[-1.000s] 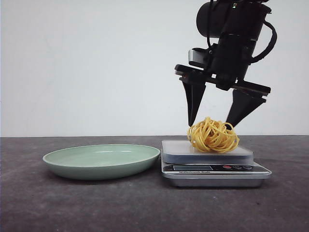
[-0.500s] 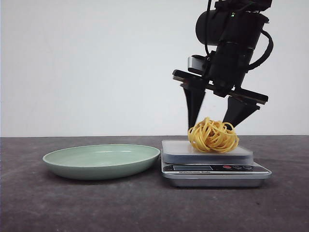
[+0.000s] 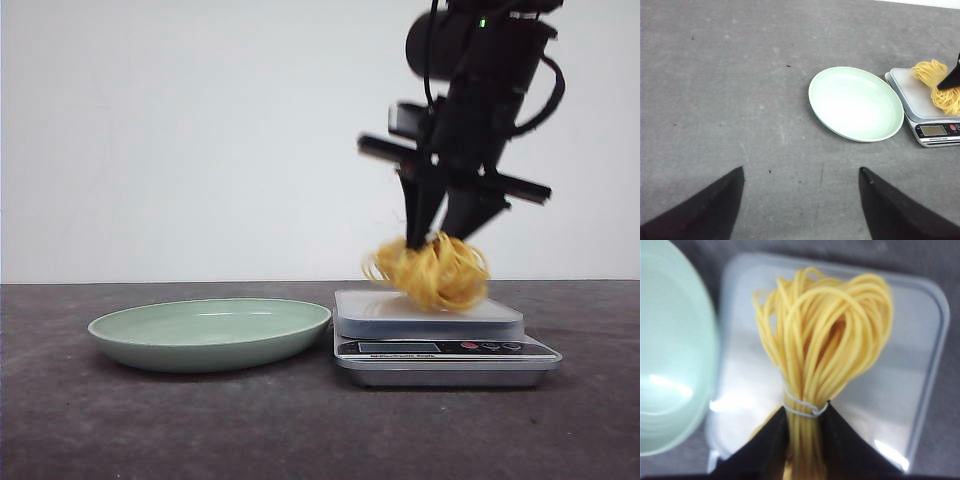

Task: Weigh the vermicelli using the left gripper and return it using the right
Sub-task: 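Close the right gripper on the vermicelli and lift it off the scale, then carry the vermicelli with the right gripper onto the green plate and release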

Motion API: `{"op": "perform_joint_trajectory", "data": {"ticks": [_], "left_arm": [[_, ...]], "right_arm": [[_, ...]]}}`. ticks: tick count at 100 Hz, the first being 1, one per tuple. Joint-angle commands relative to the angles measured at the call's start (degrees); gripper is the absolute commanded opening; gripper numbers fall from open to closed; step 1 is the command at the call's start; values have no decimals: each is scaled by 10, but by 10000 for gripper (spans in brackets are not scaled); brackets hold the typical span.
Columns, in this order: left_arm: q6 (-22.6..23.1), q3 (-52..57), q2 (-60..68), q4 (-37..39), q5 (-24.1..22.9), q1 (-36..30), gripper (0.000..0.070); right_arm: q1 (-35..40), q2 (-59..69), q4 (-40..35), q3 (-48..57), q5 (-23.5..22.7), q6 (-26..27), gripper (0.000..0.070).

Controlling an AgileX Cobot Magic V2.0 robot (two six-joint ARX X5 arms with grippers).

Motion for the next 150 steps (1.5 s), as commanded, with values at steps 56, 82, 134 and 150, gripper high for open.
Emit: {"op": "perform_joint_trajectory", "data": {"ticks": [56, 82, 134, 150], "left_arm": [[2, 6, -1, -3, -4, -4, 425], [2, 6, -1, -7, -6, -4, 425], [-2, 6, -1, -11, -6, -4, 424], [-2, 6, -1, -11, -6, -4, 424]], "right_arm": [[150, -10, 154, 118, -90, 32, 0], [149, 56, 164, 118, -90, 33, 0], [149, 175, 208, 119, -103, 131, 0], [149, 175, 225, 119, -75, 174, 0]]}}
